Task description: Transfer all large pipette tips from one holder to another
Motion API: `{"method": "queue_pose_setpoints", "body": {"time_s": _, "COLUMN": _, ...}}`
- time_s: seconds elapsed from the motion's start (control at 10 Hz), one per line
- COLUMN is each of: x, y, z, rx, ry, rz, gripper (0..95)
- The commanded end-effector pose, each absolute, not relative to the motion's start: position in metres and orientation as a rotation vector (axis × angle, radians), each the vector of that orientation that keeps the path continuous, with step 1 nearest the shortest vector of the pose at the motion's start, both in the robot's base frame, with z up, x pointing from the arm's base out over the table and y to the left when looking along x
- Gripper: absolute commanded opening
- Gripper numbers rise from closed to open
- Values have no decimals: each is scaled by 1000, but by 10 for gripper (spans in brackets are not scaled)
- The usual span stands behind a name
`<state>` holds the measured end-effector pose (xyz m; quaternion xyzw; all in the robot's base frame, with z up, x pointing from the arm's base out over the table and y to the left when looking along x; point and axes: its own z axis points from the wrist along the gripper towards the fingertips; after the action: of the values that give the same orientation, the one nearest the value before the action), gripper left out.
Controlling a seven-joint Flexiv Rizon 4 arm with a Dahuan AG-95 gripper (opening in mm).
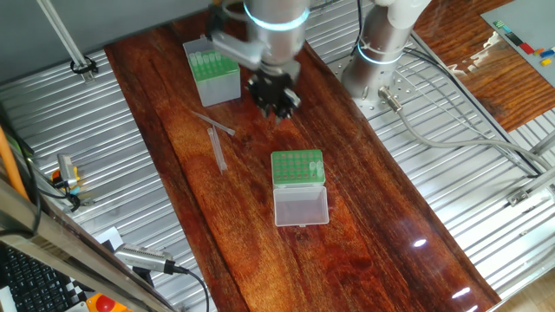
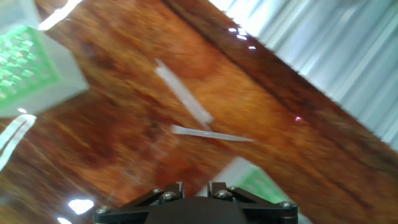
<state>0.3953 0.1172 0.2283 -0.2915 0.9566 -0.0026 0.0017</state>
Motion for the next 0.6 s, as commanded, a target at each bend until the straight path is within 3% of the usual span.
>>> {"method": "queue_pose_setpoints", "body": {"time_s": 0.1, "x": 378, "y": 179, "z": 207, "rx": -963, "ry": 2970, "rz": 69, "gripper": 190}}
{"method": "queue_pose_setpoints", "body": {"time_s": 0.3, "x": 366, "y": 222, "z": 194, "rx": -880, "ry": 3005, "rz": 55, "gripper": 190}}
{"method": "queue_pose_setpoints", "body": {"time_s": 0.6, "x": 367, "y": 211, "z": 197, "rx": -906, "ry": 2990, "rz": 74, "gripper": 190}}
